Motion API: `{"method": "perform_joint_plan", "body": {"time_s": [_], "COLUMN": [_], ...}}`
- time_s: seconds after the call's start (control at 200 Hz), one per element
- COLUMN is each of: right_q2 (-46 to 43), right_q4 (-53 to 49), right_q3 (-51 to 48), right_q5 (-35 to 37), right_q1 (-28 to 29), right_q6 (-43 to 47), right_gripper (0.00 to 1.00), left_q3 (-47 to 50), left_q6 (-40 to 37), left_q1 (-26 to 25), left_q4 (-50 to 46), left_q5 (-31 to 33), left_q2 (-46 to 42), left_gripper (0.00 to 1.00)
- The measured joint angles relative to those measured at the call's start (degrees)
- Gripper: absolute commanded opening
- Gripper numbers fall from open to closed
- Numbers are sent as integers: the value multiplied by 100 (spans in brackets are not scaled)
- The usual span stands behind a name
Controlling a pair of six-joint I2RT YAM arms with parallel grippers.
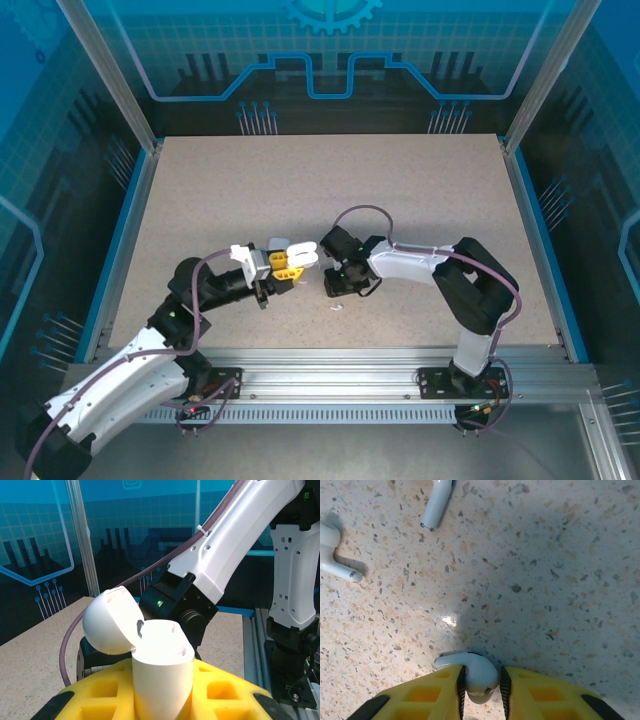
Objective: Insert wireless bluetooth earbuds into charging case
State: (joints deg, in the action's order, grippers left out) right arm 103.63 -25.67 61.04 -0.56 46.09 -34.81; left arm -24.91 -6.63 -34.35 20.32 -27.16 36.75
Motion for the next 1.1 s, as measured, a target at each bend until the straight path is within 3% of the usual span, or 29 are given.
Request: {"method": "perform_joint_plan", "body": {"time_s": [0.28, 0.58, 0.82, 1.101], "right_q2": [131, 136, -192, -693], "right_q4": [-52, 22, 393, 116], "right_q3": [166, 170, -280, -586], "right_q5": [-42, -79, -52, 105], "right_q1": [0, 2, -9, -153], "right_q6": [66, 190, 433, 761], "right_gripper": [29, 22, 22, 23], "left_q3": [0, 0, 0, 0], "left_q6": [0, -85, -87, -55], "left_q1": [-2, -2, 0, 0], "left_q4": [-55, -59, -61, -55], "left_q5": [39, 42, 44, 42], "left_q2": [-55, -98, -98, 37], "left_gripper": [2, 2, 2, 2]}}
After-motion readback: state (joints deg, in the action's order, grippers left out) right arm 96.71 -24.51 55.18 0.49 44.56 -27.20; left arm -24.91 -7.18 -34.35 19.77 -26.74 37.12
